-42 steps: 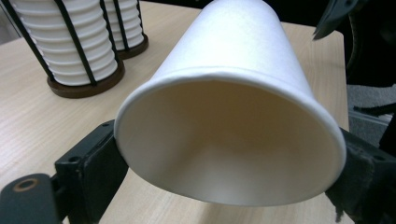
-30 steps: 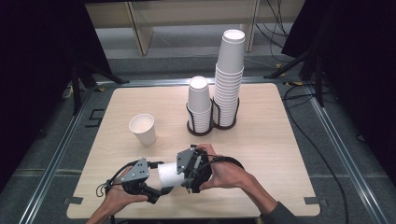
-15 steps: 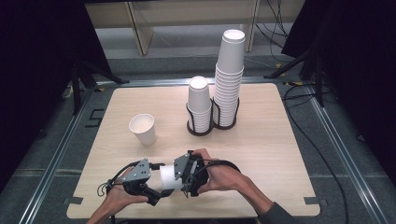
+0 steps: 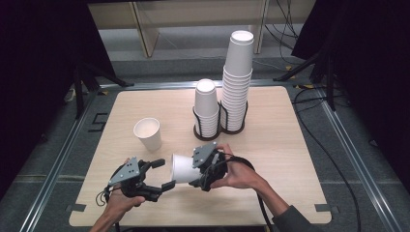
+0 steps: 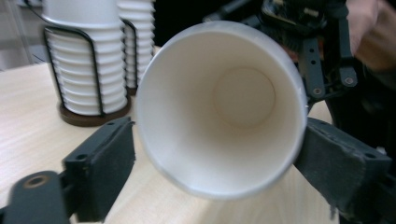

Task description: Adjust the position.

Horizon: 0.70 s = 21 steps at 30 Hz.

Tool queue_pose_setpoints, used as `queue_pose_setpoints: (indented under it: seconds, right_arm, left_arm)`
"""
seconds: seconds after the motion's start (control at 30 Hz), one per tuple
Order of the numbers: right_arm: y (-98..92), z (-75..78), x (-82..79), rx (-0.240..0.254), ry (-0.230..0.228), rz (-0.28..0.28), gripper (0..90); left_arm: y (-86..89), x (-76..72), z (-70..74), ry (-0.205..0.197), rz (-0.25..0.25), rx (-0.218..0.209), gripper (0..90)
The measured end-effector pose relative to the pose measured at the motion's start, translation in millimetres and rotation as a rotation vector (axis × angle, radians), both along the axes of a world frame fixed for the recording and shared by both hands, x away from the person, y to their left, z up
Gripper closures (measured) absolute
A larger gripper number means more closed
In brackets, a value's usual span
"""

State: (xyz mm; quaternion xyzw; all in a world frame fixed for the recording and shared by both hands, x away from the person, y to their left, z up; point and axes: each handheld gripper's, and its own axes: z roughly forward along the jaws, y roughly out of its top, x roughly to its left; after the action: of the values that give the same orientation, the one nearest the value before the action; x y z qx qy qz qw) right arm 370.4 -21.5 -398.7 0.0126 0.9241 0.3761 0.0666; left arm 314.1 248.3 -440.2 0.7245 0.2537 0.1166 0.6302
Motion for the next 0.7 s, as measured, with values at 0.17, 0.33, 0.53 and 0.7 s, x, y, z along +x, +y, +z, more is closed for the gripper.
queue_pose_setpoints:
  seconds: [0.17, 0.33, 0.53, 0.7]
  right_arm:
    - [-5.6, 0.4, 4.6, 0.095, 0.034, -0.023, 19.9]
    - [-2.9, -0.5, 4.3, 0.144, 0.043, 0.017, 19.9]
    - [1.6, -1.7, 2.0, 0.158, 0.032, 0.051, 19.9]
    - [4.8, -4.7, 0.4, 0.172, 0.065, 0.063, 19.8]
  left_arm:
    - [-0.6, 1.0, -1.7, 0.025, 0.003, -0.022, 13.8]
    - [-5.8, -0.5, -2.6, 0.028, 0.005, -0.014, 10.4]
    - [-8.2, -0.7, -2.6, 0.031, 0.017, -0.019, 0.0]
    - [-10.9, -2.0, -1.7, 0.027, 0.008, -0.023, 0.0]
